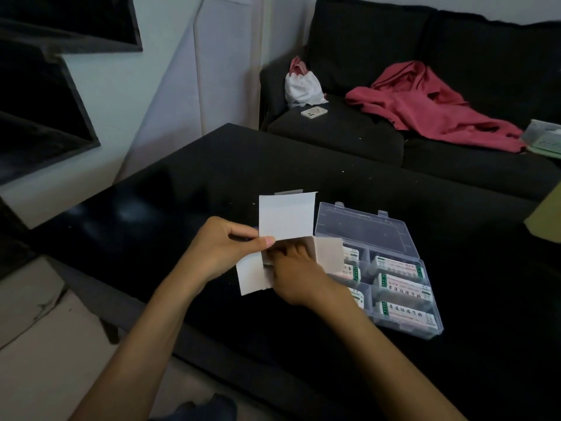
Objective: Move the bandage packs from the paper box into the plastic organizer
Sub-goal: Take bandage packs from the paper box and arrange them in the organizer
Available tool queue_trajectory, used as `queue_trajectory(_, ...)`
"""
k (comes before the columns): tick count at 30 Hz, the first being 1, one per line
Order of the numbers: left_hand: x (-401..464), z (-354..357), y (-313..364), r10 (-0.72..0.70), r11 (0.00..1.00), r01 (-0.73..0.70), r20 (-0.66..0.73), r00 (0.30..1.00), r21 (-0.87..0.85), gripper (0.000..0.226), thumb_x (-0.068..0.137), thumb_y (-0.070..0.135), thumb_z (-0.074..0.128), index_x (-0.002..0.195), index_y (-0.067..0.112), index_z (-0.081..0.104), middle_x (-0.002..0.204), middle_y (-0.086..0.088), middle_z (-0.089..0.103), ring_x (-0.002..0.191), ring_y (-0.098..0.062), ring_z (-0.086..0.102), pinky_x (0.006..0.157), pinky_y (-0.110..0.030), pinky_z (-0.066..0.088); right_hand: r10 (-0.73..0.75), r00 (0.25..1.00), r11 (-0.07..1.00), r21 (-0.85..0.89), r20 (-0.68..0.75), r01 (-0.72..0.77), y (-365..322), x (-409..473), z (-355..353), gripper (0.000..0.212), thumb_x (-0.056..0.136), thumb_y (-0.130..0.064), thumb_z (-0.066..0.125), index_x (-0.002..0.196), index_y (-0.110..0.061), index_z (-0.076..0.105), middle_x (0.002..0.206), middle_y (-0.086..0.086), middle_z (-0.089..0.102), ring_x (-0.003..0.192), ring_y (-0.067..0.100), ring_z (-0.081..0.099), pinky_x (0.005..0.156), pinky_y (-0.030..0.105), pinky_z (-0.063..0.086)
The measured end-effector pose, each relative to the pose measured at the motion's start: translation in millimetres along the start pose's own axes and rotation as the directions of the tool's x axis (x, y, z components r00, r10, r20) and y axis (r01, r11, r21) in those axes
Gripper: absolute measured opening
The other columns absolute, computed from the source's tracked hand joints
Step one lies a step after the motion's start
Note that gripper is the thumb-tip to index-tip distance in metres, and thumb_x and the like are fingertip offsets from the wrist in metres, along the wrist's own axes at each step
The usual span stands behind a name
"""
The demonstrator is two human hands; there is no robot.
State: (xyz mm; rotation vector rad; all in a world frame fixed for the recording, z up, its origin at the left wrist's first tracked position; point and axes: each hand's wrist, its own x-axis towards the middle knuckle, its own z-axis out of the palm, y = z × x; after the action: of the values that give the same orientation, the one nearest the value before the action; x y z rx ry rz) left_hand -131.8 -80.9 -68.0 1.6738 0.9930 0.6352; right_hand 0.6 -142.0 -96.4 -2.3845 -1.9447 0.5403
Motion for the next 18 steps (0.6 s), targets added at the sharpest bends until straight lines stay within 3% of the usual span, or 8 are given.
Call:
queue_trajectory(6,4.8,2.0,-3.8,0.037,0.998,-0.034,-0.067,0.997,0.047,0.016,0.070,0.037,0.080,0.084,0.029,0.078,0.087,0.011,0.075,0.090,-0.008,0.068,0.093,-0.040,0.052,0.020,0.987,0.999,0.044,-0.158,-0.013,-1.7,-3.8,-9.3,0.036,0.096,-0.014,0.047,0.132,-0.009,0.048,0.132,0.013,0.052,0.119,0.031,0.049,0.093,0.037,0.043)
queue_trajectory(12,8.3,3.1,-5.9,0.071,0.993,-0.057,-0.128,0.989,0.108,0.021,0.070,0.045,0.078,0.087,0.032,0.078,0.089,0.013,0.074,0.091,-0.011,0.068,0.089,-0.043,0.053,-0.051,0.928,0.998,0.010,-0.369,0.059,-3.2,-2.8,-12.0,0.027,0.095,-0.015,0.051,0.120,-0.016,0.060,0.117,0.007,0.063,0.106,0.027,0.057,0.076,0.030,0.040)
queue_trajectory(18,6.2,3.7,-4.0,0.139,0.972,-0.082,-0.259,0.956,0.218,0.014,0.075,0.045,0.074,0.084,0.035,0.075,0.085,0.017,0.072,0.085,-0.008,0.067,0.083,-0.041,0.055,-0.207,0.901,0.978,-0.074,-0.382,0.193,-0.1,-5.7,-18.2,0.034,0.095,-0.010,0.049,0.128,-0.009,0.055,0.129,0.011,0.054,0.118,0.026,0.046,0.089,0.032,0.043)
